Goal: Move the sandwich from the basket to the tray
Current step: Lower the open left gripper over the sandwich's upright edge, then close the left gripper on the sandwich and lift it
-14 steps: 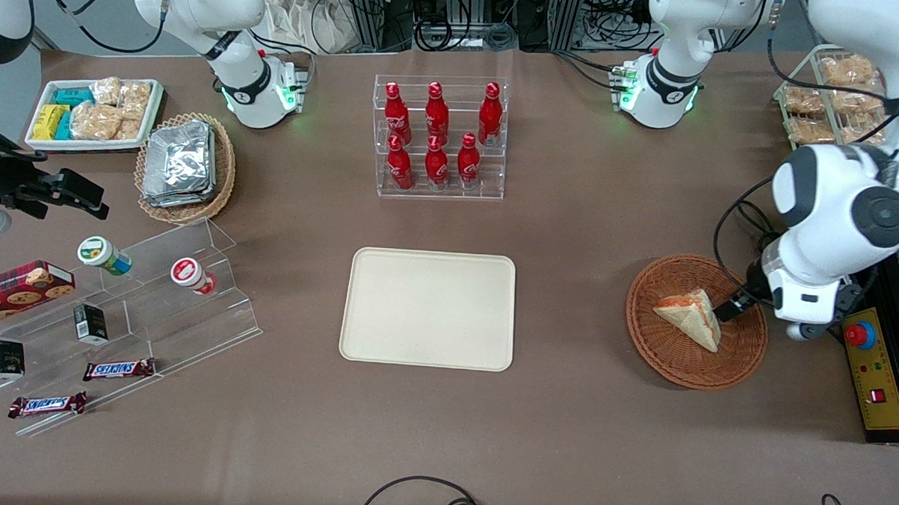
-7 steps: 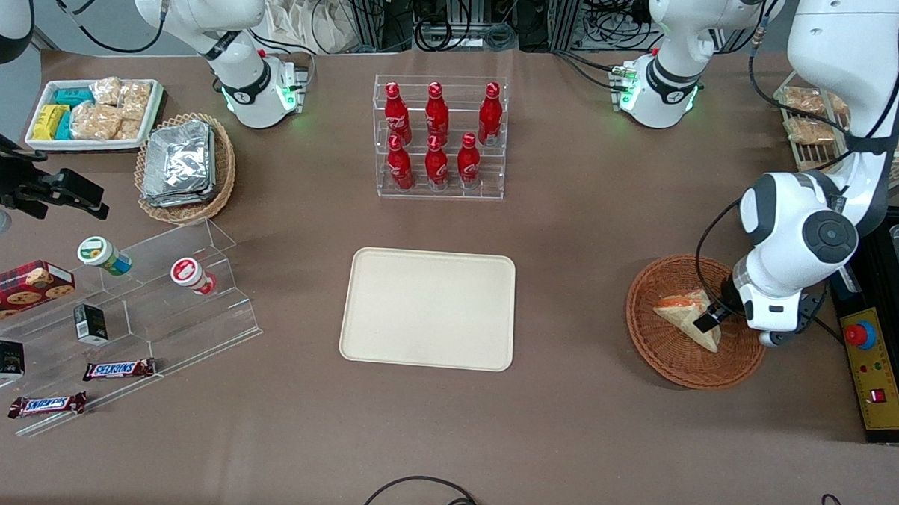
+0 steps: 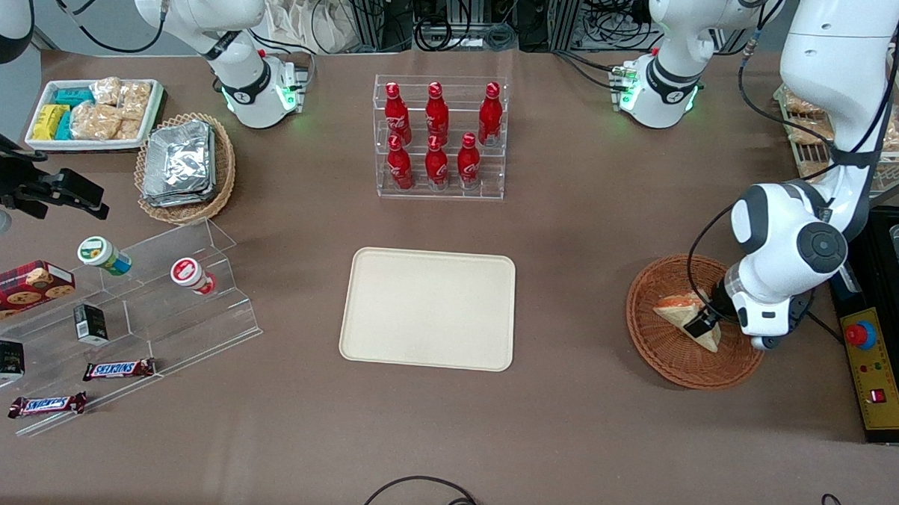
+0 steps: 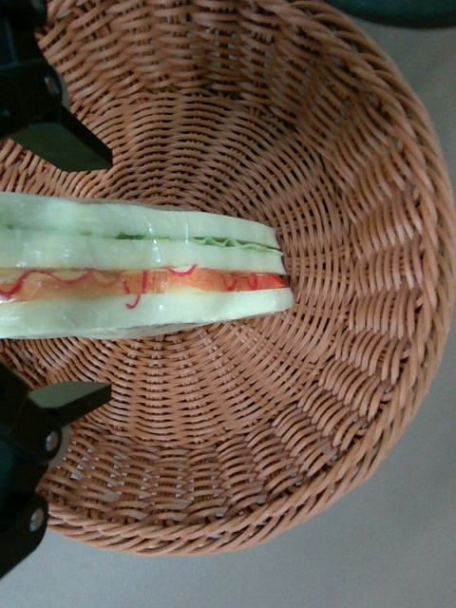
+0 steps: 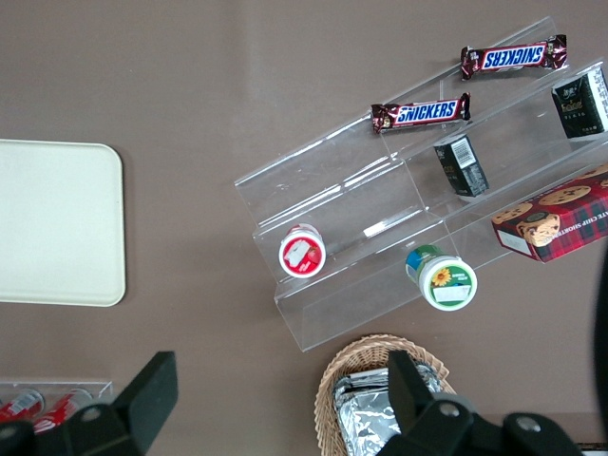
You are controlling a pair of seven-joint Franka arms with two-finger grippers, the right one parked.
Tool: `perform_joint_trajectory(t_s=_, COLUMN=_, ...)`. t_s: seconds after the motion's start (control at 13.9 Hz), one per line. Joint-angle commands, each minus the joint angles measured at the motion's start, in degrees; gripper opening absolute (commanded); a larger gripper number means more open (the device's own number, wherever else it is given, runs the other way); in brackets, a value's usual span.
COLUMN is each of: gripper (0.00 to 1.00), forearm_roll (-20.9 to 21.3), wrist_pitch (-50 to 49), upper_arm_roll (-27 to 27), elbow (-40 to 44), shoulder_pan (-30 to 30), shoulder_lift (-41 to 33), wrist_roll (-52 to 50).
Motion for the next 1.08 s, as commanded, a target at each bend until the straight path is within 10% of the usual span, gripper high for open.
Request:
perform_joint_trajectory(t_s=0.0, gripper=0.86, forearm_roll=-2.01, wrist_pitch=0.82, upper_arm_roll=0.04, elbow=0.23, shoulder_pan=-0.46, shoulder_lift=0.87, wrist_roll=-0.55)
perform_joint_trajectory(t_s=0.36, gripper=0.0, forearm_roll=-2.1, wrist_pitch=-0.49, upper_arm_roll=-0.31, elbow=0.23, shoulder_pan=-0.63, shoulder_lift=0.35, wrist_roll=0.51)
perform_joint_trajectory(t_s=1.01, gripper=0.0, forearm_roll=-0.87, wrist_pitch=-28.66, upper_arm_roll=-0.23, elbow=17.5, shoulder_pan=-3.17, shoulder_lift=-4.4, wrist_roll=31.06)
